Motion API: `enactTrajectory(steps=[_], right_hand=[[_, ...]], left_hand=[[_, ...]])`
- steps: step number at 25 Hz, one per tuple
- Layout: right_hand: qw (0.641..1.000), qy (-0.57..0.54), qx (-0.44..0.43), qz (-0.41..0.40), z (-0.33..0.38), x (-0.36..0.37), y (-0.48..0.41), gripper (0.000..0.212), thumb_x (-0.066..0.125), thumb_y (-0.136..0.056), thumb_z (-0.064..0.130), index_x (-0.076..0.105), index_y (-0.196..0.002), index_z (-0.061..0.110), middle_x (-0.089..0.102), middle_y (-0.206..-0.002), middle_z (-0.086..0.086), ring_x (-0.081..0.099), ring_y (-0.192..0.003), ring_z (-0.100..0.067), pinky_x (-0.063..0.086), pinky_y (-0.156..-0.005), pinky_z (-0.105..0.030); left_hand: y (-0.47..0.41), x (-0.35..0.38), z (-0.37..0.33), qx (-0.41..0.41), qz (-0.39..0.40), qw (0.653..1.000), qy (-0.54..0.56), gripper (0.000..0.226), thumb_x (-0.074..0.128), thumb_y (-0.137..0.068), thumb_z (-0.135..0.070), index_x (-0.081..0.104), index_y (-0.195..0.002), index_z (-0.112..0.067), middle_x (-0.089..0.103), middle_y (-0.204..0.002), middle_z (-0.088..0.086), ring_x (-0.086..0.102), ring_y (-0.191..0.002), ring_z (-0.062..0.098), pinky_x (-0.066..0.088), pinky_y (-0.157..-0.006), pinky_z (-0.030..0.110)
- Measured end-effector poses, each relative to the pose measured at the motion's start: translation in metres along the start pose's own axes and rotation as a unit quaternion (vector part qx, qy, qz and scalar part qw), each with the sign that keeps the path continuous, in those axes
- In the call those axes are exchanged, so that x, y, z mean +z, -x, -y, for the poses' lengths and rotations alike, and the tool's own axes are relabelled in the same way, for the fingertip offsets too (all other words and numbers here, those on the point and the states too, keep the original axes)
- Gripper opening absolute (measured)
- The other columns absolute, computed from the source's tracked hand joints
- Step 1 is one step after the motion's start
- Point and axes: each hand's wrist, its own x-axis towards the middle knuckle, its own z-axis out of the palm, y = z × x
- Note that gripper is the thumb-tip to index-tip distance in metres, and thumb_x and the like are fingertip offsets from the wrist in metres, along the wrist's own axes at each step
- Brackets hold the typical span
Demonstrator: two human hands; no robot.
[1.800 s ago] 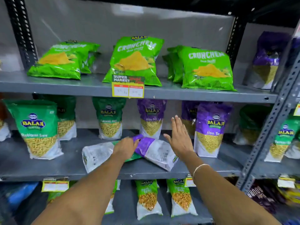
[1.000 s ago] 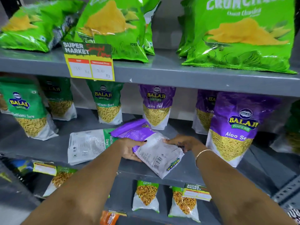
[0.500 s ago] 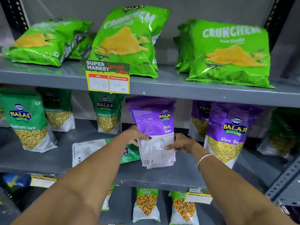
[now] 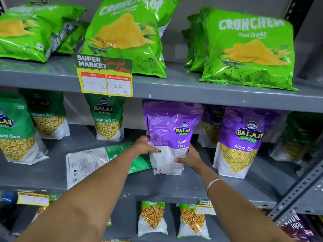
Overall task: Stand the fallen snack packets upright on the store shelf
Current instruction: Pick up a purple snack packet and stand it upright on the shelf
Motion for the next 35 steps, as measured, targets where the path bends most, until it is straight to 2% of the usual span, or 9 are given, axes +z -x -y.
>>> enactTrajectory(steps=[2,5,9,11,14,18,21,28,35], right_hand=[[1.0,0.012,0.021,-0.001,0.009,-0.003,0.006,0.089,0.091,-0.044,0.016,0.045,-0.119,0.002,0.06,-0.123,-0.018,0.056,-0.118,-0.034,0.047,-0.099,-0.049],[0.995,0.047,0.074,-0.051,0.01,-0.007,0.006,0.09,0.087,-0.056,0.019,0.032,-0.124,-0.005,0.046,-0.131,-0.022,0.05,-0.119,-0.034,0.046,-0.099,-0.046],[0.991,-0.071,0.113,-0.008,0.014,-0.002,0.009,0.046,0.072,-0.075,0.005,0.033,-0.099,0.007,0.052,-0.087,-0.007,0.054,-0.064,-0.015,0.052,-0.049,-0.029],[0.988,-0.101,0.109,0.044,0.016,-0.002,0.011,0.038,0.067,-0.076,0.0,0.042,-0.102,0.01,0.052,-0.079,-0.002,0.052,-0.065,-0.009,0.046,-0.052,-0.023],[0.979,-0.066,0.085,0.172,0.023,-0.009,0.017,0.061,0.066,-0.066,-0.003,0.049,-0.123,0.012,0.056,-0.107,0.0,0.05,-0.082,-0.004,0.04,-0.063,-0.02],[0.96,-0.013,0.058,0.275,0.023,-0.006,0.024,0.066,0.073,-0.073,0.003,0.039,-0.127,0.02,0.061,-0.112,0.005,0.057,-0.102,-0.005,0.05,-0.085,-0.014],[0.98,-0.002,0.04,0.197,0.017,0.002,0.019,0.095,0.087,-0.056,0.018,0.031,-0.133,0.011,0.055,-0.127,-0.002,0.053,-0.117,-0.018,0.044,-0.103,-0.032],[0.989,-0.096,0.0,0.112,0.014,-0.013,0.016,0.047,0.066,-0.077,-0.006,0.051,-0.121,-0.003,0.06,-0.108,-0.013,0.059,-0.083,-0.012,0.053,-0.06,-0.01],[0.986,-0.109,-0.021,0.121,0.018,-0.008,0.01,0.045,0.07,-0.071,-0.009,0.055,-0.112,0.003,0.066,-0.107,-0.012,0.066,-0.083,-0.006,0.053,-0.063,-0.008]], left_hand=[[0.002,0.0,0.005,-0.032,0.042,0.999,0.0,0.021,0.07,-0.074,0.002,0.061,-0.091,-0.008,0.061,-0.087,0.005,0.055,-0.088,0.019,0.045,-0.081,0.031],[0.001,-0.004,0.009,-0.061,0.059,0.996,-0.002,0.026,0.049,-0.081,0.012,0.053,-0.083,-0.015,0.056,-0.074,0.005,0.054,-0.067,0.011,0.045,-0.079,0.03],[0.004,-0.003,0.009,-0.062,0.112,0.991,0.024,0.025,0.045,-0.091,-0.003,0.052,-0.105,-0.023,0.063,-0.079,-0.008,0.066,-0.061,-0.001,0.044,-0.089,0.029],[0.004,0.003,0.005,-0.036,0.075,0.995,0.058,0.036,0.056,-0.088,-0.004,0.05,-0.121,-0.016,0.06,-0.088,-0.007,0.064,-0.079,0.003,0.047,-0.087,0.023],[0.001,0.015,0.0,0.003,0.056,0.996,0.068,0.077,0.069,-0.076,0.002,0.029,-0.141,-0.01,0.056,-0.128,0.005,0.054,-0.114,0.012,0.04,-0.092,0.022],[-0.01,0.026,0.003,0.028,0.054,0.995,0.084,0.092,0.075,-0.068,0.005,0.022,-0.143,-0.008,0.049,-0.138,0.011,0.047,-0.125,0.021,0.037,-0.105,0.028],[-0.011,0.025,0.002,0.014,0.044,0.995,0.084,0.098,0.079,-0.064,0.002,0.021,-0.142,-0.007,0.047,-0.137,0.006,0.045,-0.127,0.021,0.036,-0.109,0.032],[-0.015,0.002,0.014,-0.059,0.036,0.998,0.016,0.082,0.077,-0.067,-0.003,0.032,-0.135,-0.011,0.043,-0.14,0.01,0.039,-0.131,0.027,0.031,-0.111,0.036],[-0.015,0.008,0.019,-0.02,-0.076,0.996,0.04,0.06,0.078,-0.066,0.0,0.036,-0.107,-0.012,0.056,-0.128,0.014,0.052,-0.118,0.025,0.037,-0.09,0.027]])
